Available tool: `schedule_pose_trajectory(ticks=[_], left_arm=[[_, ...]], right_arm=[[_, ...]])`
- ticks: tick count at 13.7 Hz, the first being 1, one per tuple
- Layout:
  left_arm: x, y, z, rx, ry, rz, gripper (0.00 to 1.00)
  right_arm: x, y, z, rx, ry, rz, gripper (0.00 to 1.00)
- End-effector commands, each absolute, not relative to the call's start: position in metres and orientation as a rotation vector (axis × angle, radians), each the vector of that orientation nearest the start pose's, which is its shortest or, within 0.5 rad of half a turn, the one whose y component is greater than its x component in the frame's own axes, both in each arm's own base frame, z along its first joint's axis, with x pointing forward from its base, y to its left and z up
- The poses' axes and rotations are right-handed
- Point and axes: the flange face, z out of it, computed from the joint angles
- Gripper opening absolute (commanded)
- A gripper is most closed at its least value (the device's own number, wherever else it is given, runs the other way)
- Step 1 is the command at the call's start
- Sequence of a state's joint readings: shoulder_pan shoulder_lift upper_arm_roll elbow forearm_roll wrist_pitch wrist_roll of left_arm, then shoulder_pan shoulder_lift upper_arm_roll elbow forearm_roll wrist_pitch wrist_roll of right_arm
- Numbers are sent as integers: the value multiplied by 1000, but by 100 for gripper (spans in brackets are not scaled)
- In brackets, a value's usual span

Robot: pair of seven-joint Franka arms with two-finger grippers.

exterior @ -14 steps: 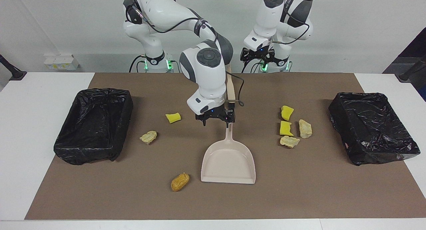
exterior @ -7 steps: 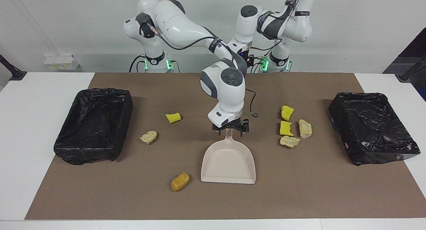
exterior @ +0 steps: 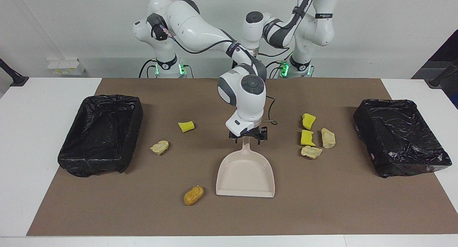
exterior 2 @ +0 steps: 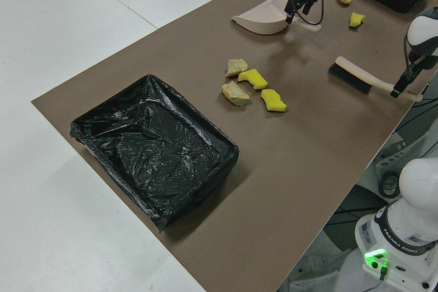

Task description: Sweep and dump trash in bin

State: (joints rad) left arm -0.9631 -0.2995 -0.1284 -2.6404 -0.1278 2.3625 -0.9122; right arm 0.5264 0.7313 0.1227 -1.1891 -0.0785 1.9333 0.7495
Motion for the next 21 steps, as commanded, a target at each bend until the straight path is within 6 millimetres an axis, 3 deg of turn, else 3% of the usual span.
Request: schedule_pose_trajectory(ticks=[1,2,3,5,6,8,10,13,16,18,21], left_arm=[[181,-365,340,-3184,136,68,100],[181,-365,339,-3183,138,70,91],[182,-364,338,-3174,137,80,57],[184,-362,337,-3145,136,114,9],[183,-358,339,-3125,146,133,0],[191,-355,343,-3117,167,144,0],[202,-347,346,-3109,174,159,0],[228,-320,375,-3086,209,207,0],[259,-275,397,-3067,152,278,0],[286,-238,425,-3090,90,284,0],[333,-170,455,-3110,-19,342,0]], right_arm=[[603,423,360,-3138,175,-7,73],[603,422,359,-3136,180,9,58],[602,420,357,-3138,183,18,46],[599,420,358,-3141,179,21,30],[601,419,359,-3139,183,14,18],[603,417,360,-3137,179,4,0],[605,413,369,-3134,145,-2,0],[601,409,390,-3123,-49,-13,0],[592,403,391,-3119,-381,-20,0],[601,386,397,-3091,-572,-26,0],[607,371,394,-2999,-963,-7,0]])
